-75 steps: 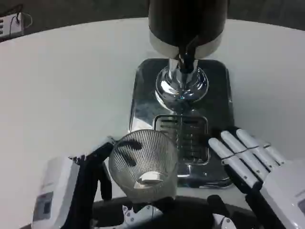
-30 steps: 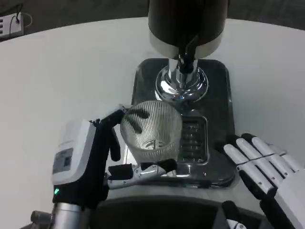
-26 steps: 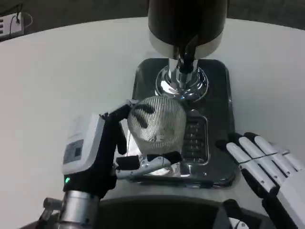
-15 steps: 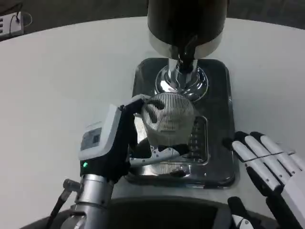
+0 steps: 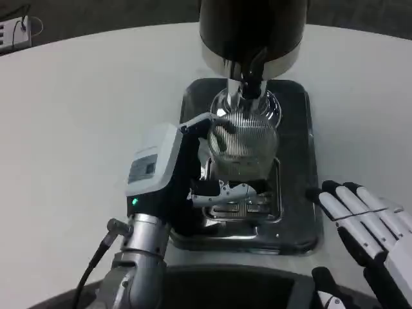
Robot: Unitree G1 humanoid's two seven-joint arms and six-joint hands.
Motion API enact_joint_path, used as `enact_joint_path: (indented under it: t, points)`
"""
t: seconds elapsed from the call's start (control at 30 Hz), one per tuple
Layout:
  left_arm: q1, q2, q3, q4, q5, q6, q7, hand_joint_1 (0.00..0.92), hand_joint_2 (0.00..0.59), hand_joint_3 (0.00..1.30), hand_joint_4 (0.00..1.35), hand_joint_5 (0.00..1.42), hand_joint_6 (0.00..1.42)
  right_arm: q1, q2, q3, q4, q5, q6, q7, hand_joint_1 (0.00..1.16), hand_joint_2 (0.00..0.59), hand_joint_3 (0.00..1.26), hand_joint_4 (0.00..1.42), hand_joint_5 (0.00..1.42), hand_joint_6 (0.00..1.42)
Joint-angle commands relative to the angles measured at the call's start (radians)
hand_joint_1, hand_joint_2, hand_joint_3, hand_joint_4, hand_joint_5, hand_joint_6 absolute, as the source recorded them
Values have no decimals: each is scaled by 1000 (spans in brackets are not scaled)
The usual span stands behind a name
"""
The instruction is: Grasp the cup under the faucet to collect the drink, then remove the cup.
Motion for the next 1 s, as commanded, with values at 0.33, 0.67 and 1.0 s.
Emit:
enact_joint_path:
  t: [0.33,0.67,1.0]
  points:
    - [33,17,0,-4,-32,-8,21,329,52,466,358,849,1078,17,-1,-17,-14,21,-5,11,329,554,114,74,97,185]
    - [39,33,-4,1,-91,-40,-11,200,52,162,97,609,733,17,-4,-21,-13,39,-6,16,336,554,117,74,98,194]
    - [185,12,59,-229,-167,-50,-13,0,90,95,0,362,360,18,-2,-15,-13,40,-9,25,340,554,117,74,98,196]
